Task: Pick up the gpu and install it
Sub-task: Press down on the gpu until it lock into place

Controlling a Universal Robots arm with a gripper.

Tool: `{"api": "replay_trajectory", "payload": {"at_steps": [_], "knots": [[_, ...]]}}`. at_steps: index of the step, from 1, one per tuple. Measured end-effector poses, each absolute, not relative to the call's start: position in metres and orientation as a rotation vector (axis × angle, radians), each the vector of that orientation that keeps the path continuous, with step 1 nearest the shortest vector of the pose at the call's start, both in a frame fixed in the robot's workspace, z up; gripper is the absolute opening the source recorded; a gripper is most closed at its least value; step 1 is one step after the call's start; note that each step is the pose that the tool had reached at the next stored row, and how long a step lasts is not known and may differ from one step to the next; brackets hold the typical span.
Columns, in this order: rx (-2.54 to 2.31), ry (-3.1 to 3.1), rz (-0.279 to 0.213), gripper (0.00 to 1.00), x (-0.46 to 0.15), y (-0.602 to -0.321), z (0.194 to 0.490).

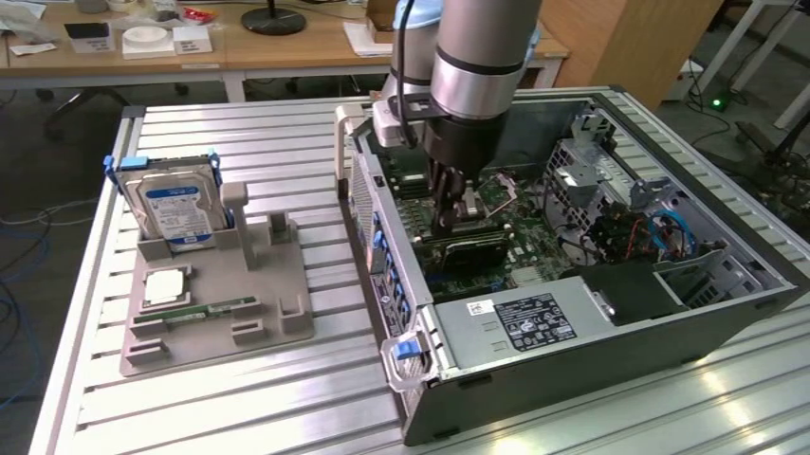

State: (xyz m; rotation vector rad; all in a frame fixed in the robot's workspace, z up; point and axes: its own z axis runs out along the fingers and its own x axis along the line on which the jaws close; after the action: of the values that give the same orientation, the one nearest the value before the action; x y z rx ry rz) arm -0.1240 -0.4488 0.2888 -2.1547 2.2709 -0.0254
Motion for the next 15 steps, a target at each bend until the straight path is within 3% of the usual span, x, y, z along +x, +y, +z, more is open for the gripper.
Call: {"api": "replay_trajectory", "payload": {"at_steps": [15], "knots": [[-2.159,2.267,-0.025,0.10,-0.139,-0.442,0.289]]}}
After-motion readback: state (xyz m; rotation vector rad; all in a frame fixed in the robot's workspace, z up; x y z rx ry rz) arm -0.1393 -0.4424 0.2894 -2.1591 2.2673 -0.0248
